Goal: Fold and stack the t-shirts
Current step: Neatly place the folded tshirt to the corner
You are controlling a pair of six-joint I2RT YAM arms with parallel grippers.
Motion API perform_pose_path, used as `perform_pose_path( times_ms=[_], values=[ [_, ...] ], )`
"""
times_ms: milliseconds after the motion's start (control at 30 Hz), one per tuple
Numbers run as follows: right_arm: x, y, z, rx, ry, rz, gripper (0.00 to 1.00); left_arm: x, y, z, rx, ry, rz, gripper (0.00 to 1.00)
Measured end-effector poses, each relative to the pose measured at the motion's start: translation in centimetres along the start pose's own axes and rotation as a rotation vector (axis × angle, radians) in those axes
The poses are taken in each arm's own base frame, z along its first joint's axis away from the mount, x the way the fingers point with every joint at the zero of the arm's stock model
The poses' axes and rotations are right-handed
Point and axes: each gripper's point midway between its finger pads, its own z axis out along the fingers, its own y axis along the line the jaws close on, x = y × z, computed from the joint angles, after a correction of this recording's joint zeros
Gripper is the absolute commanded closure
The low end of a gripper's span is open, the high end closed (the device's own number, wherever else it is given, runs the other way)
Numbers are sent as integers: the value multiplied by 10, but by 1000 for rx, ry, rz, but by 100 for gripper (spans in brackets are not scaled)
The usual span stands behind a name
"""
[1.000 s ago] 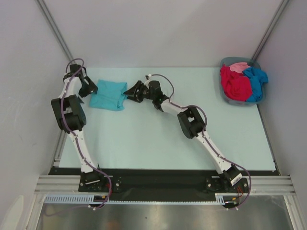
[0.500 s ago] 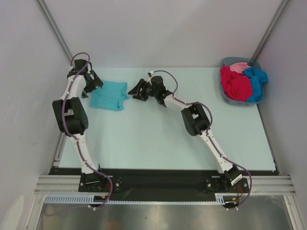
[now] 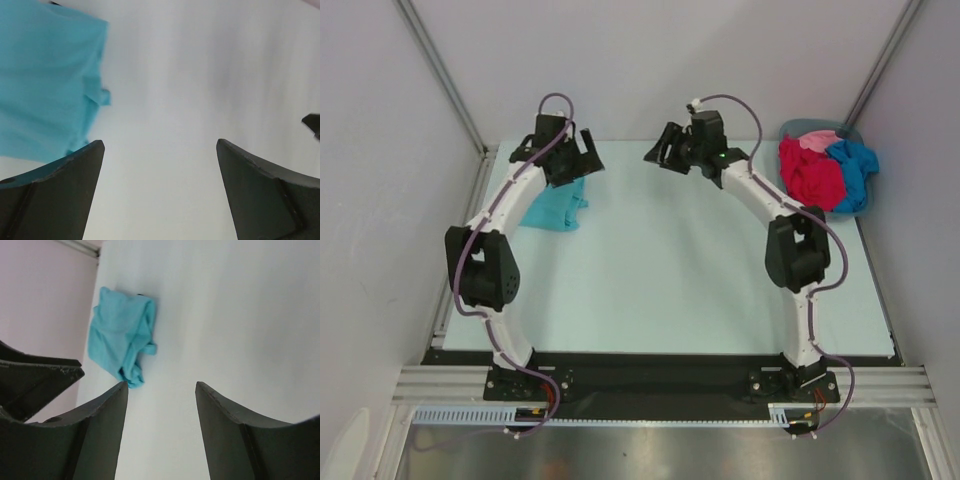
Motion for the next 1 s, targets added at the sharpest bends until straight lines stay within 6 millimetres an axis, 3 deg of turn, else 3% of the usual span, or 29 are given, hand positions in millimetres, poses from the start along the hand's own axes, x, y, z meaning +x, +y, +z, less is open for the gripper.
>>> perform_pose_path(
  times_ms=[67,167,233,400,533,800,1000],
  values=[
    [-8,-14,-28,70,-24,-7,38,19,-21,-2,47,24,31,0],
    [1,-34,-55,157,-20,-6,38,46,-33,-3,73,66,62,0],
    [17,-45,-61,192,2,-1,39,54,-31,-1,68,82,65,0],
    [82,-83,-69,285,121,34,39,57,-20,11,61,94,52,0],
    [108,-98,-74,325,169,43,39,68,-13,35,73,126,43,1],
    [97,-89,-85,295,118,30,40,108,0,75,82,252,31,2],
    [94,-91,-86,292,105,32,40,111,2,79,84,259,27,6]
  ],
)
